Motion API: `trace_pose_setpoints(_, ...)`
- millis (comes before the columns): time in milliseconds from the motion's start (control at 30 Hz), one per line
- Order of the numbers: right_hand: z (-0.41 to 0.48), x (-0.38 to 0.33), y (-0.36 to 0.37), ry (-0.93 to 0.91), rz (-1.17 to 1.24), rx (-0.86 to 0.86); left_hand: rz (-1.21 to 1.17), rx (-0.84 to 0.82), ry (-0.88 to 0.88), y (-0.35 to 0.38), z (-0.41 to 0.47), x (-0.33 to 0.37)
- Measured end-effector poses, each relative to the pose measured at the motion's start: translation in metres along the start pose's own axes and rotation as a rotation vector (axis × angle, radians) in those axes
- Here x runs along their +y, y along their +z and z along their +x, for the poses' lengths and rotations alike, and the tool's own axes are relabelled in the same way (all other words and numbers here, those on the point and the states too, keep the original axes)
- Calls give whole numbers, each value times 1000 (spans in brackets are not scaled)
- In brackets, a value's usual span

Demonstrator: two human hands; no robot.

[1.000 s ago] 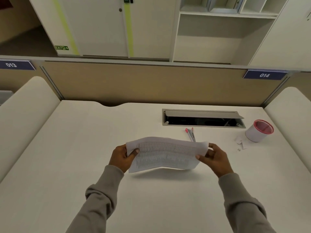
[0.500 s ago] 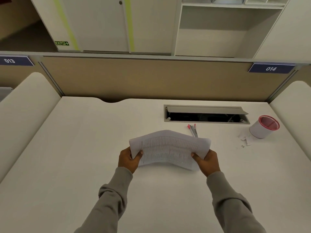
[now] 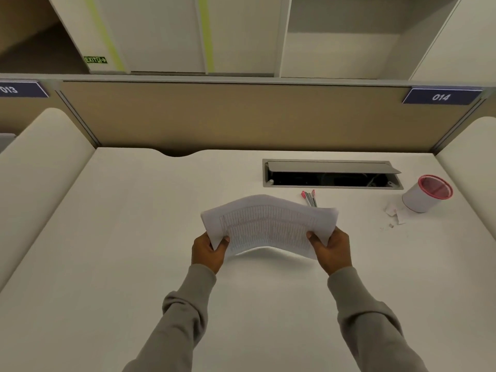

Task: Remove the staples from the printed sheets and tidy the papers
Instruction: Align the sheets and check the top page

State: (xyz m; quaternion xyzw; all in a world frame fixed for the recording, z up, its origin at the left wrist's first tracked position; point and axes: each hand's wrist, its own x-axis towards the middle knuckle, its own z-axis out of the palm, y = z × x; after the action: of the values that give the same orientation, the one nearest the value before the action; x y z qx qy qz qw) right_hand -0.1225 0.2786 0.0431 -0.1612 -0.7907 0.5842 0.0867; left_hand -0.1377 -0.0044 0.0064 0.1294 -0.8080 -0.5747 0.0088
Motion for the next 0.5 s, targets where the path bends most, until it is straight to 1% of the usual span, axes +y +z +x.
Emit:
trace_pose_setpoints(67, -1, 5, 2, 34, 1, -30, 16, -18, -31, 1, -1, -4)
trace_pose_setpoints(233, 6, -2, 0, 3, -2, -13, 1, -10, 20, 3, 6, 2)
trace_pose_setpoints(400, 2, 6, 2, 58, -27, -36, 64, -26, -42, 7, 6, -6)
trace_pose_setpoints(500, 7, -3, -2, 25, -23, -46, 56, -24, 5, 3, 11, 2)
